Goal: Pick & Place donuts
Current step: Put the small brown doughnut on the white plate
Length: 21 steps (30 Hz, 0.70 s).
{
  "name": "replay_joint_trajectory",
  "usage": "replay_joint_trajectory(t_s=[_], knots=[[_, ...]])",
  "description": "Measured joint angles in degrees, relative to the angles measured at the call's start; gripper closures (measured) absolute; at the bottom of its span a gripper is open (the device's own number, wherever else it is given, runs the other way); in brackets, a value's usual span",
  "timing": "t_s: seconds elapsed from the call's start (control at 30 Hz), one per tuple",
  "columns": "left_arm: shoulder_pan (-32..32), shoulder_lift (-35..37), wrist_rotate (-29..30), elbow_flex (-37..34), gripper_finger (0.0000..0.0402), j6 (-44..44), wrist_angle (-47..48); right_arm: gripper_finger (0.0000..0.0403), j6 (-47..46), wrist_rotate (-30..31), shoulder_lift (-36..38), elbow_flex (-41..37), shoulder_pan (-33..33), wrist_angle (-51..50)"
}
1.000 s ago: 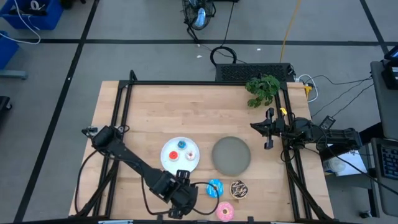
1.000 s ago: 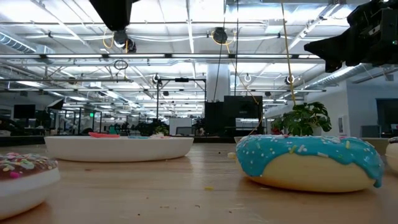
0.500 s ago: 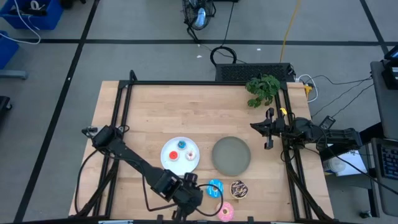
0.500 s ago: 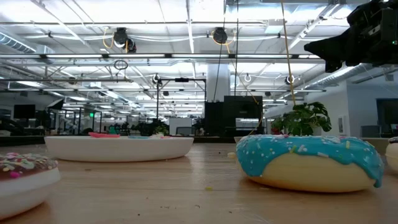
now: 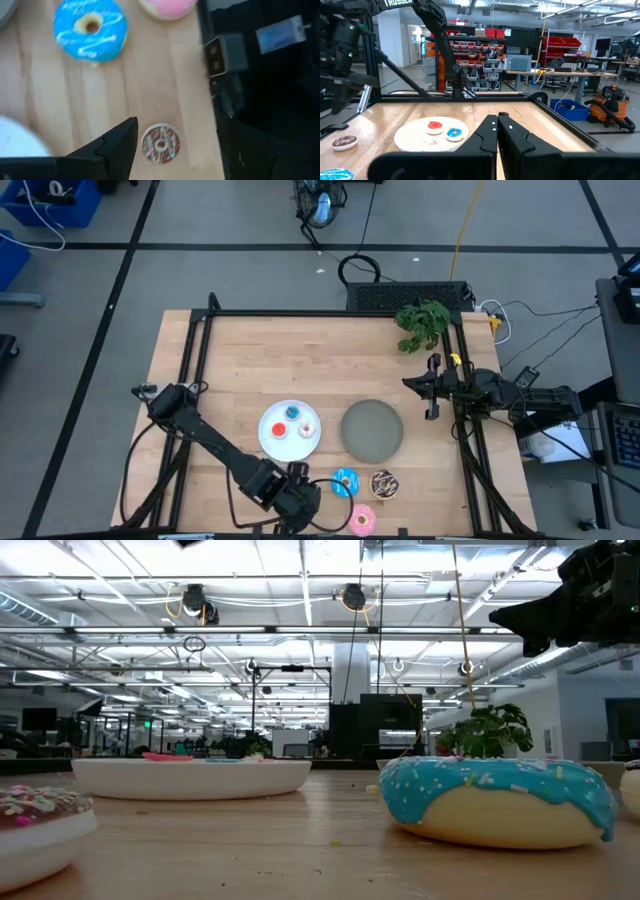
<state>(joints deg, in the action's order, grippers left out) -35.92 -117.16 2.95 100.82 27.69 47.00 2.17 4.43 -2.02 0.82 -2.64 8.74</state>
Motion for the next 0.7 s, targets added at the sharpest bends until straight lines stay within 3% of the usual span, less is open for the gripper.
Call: replay_joint_trajectory(t_s=[0.2,0.7], knots=[[-0.02,-2.8,0.54,-0.1,0.013,3.02,2.71,0.0403,0.01,-0.02,-0.04,-0.01,0.01,-0.04],[-0.11,-9.15,-0.46,-0.02,0.0131,0.77,7.95,0.0403,0.46,0.02,-0.52,-0.02,0.01,1.26]])
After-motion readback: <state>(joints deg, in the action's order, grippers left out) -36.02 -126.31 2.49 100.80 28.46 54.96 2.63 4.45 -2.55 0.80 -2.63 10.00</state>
